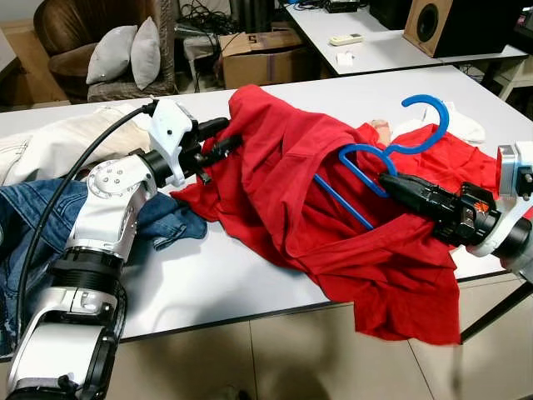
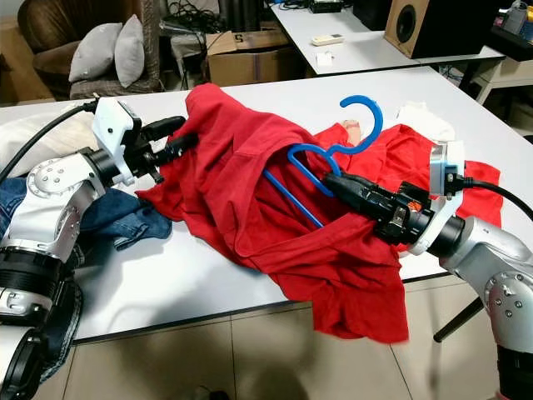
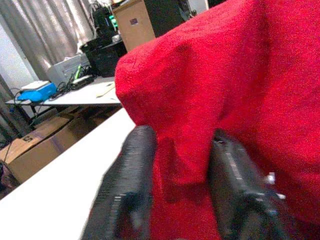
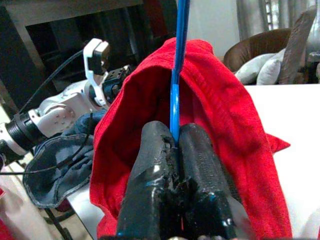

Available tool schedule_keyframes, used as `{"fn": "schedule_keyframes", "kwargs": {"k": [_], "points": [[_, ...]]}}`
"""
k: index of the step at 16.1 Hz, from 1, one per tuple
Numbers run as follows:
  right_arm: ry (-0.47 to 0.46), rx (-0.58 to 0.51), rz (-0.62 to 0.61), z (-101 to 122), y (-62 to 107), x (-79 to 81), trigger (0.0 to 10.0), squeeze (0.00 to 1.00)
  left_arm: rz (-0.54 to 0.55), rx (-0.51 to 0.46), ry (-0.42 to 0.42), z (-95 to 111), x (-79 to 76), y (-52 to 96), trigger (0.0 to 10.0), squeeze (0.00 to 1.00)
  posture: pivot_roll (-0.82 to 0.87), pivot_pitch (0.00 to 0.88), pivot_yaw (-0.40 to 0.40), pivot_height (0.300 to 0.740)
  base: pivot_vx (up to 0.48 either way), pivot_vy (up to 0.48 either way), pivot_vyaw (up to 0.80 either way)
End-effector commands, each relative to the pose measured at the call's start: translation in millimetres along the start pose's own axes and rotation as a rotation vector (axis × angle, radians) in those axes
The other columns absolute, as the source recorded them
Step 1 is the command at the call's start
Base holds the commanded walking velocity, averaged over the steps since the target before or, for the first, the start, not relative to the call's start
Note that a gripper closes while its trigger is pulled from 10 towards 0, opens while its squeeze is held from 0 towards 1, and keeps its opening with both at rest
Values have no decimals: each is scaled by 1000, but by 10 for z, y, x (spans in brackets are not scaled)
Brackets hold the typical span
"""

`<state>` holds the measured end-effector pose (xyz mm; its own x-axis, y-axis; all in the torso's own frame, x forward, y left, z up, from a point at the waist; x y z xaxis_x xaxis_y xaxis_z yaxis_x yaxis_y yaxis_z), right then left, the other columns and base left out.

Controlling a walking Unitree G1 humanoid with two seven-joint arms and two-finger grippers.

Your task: Hang hanger

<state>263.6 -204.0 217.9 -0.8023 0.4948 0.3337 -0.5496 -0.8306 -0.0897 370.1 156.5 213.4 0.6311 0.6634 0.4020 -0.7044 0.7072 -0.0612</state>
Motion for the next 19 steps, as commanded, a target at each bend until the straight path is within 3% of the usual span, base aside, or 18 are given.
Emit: {"fn": "schedule_keyframes", "kwargs": {"k": [1, 7, 11, 12, 16, 18, 19], "points": [[21, -6, 33, 66, -8, 53, 10000, 0, 20, -19, -2, 54, 54, -7, 0, 0, -104, 0, 86, 740, 0, 0, 0], [21, 6, 36, 56, -21, 48, 10000, 0, 37, -75, 39, 104, 91, 35, 0, 0, -97, 0, 73, 740, 0, 0, 0], [36, 20, 31, 64, -37, 30, 10000, 0, 45, -151, 72, 266, 201, 90, 0, 0, -92, 0, 69, 740, 0, 0, 0], [63, 35, 15, 68, -47, 13, 10000, 0, 71, -196, 82, 431, 347, 107, 0, 0, -90, 0, 72, 740, 0, 0, 0], [150, 135, -12, -27, -74, 33, 10000, 0, 83, -225, 95, 667, 505, 48, 0, 0, -85, 0, 81, 740, 0, 0, 0], [210, 198, -19, -88, -97, 74, 10000, 0, 106, -205, 119, 740, 570, -11, 0, 0, -82, 0, 88, 740, 0, 0, 0], [248, 172, -19, -40, -143, 138, 10000, 0, 122, -162, 127, 751, 597, -65, 0, 0, -82, 0, 96, 740, 0, 0, 0]]}}
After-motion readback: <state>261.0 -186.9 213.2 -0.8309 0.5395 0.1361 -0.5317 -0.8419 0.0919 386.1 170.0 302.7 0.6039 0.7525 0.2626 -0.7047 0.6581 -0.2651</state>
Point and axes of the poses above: a point about 5 cm out from each wrist's last joint towards the gripper, its own y axis pointing back from the gripper into the wrist, its own z axis along the axis of the wrist's last joint, x = y × z, the point moved 2 cm from there along -y, pointing out of the wrist towards the gripper, and after that the axes turned 5 degrees about -y, right-handed, at the moved point
